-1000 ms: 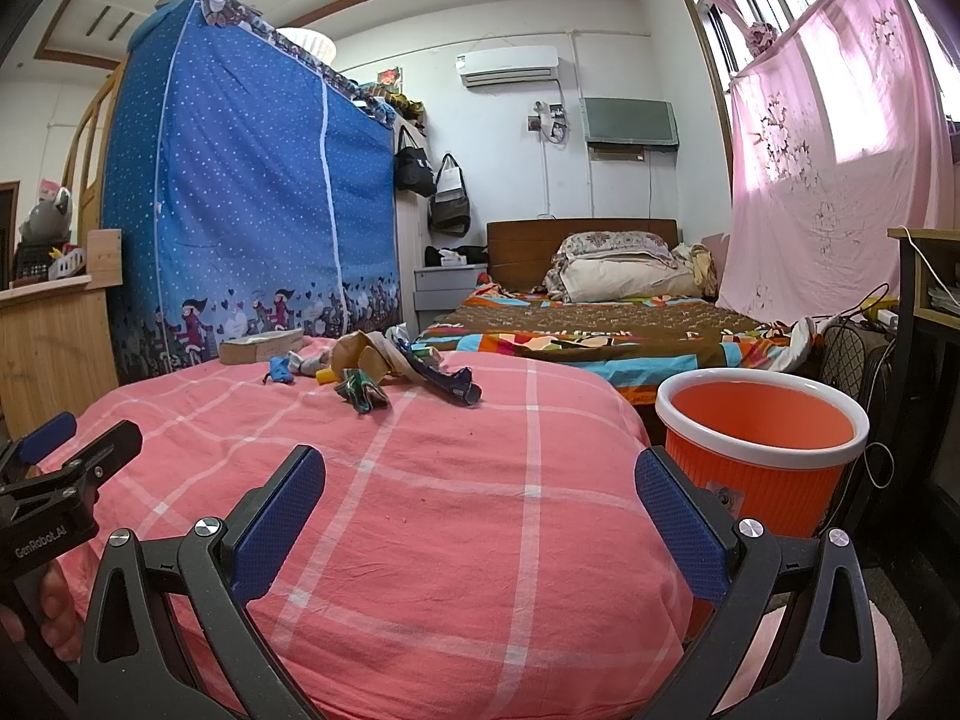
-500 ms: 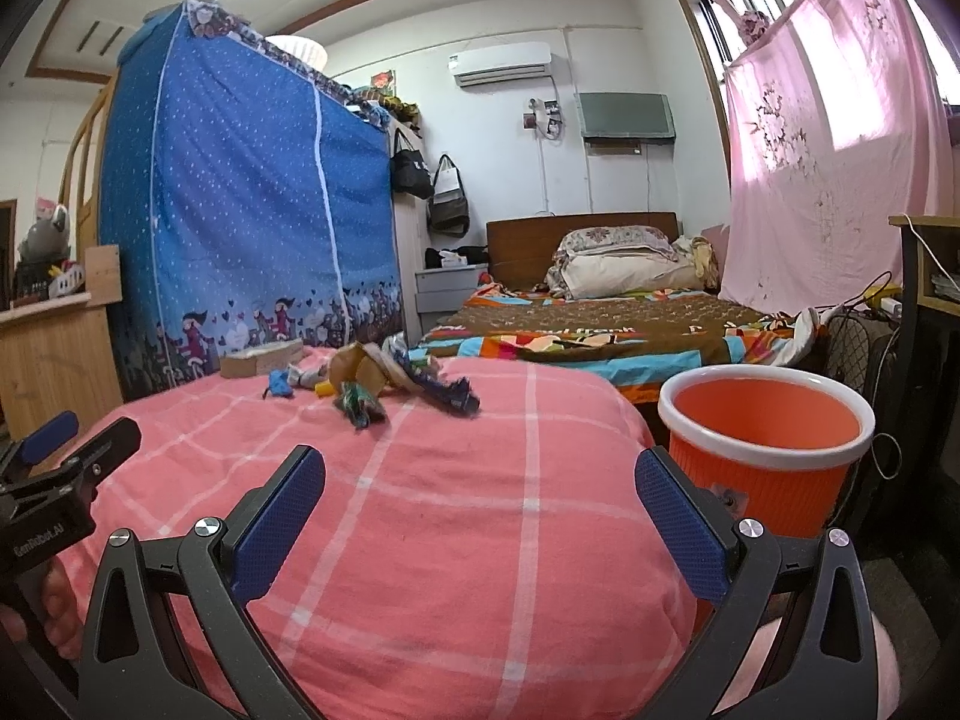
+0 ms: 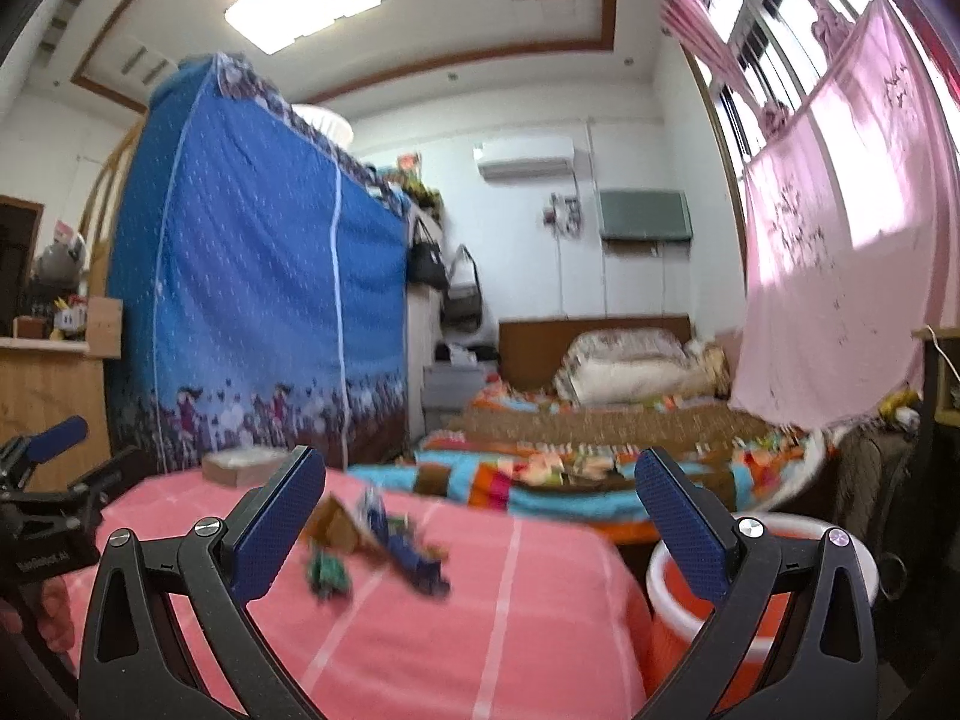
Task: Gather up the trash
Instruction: 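Grasp the blue wrapper with the right tool while the left tool grasps the green wrapper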
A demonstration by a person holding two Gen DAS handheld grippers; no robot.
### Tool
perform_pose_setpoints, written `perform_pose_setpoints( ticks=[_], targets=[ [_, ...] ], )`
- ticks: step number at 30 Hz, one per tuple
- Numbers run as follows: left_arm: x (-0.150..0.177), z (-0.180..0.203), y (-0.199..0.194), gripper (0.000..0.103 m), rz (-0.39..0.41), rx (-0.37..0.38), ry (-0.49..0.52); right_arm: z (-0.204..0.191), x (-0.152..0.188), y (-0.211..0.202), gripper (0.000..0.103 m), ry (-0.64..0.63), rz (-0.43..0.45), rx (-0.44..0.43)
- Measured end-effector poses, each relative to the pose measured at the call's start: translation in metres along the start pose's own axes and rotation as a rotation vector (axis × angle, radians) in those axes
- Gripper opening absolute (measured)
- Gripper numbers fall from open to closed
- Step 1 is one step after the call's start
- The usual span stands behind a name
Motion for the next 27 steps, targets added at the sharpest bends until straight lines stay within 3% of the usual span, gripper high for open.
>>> perform_pose_setpoints(
  ticks=[5,8,14,17,21,27],
  targets=[
    [0.001,0.016,0.030,0.103,-0.064,-0.008,0.012,0.013,-0.015,0.030,0.103,-0.017,0.042,-0.067],
    [0.014,0.026,0.048,0.103,-0.162,0.024,0.008,0.023,-0.014,0.053,0.103,0.010,0.010,-0.102],
    [0.050,0.044,0.069,0.100,-0.359,0.068,-0.009,0.038,0.007,0.080,0.103,0.012,-0.087,-0.090],
    [0.071,0.057,0.075,0.088,-0.457,0.114,0.007,0.044,0.027,0.087,0.100,0.046,-0.155,-0.090],
    [0.090,0.074,0.079,0.070,-0.565,0.184,-0.012,0.046,0.055,0.100,0.081,0.105,-0.275,-0.131],
    [0.099,0.088,0.083,0.042,-0.651,0.230,-0.019,0.034,0.096,0.120,0.061,0.164,-0.455,-0.246]
  ],
)
Point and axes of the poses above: each gripper's, at about its wrist camera, not at the fingertips, and y roughly the way its jaws point, z to its right, x to its underside, the point moved 9 cm from there along y, roughly the way its jaws point, and after that the axes turned 12 degrees about -x, right-handed, at the moved point
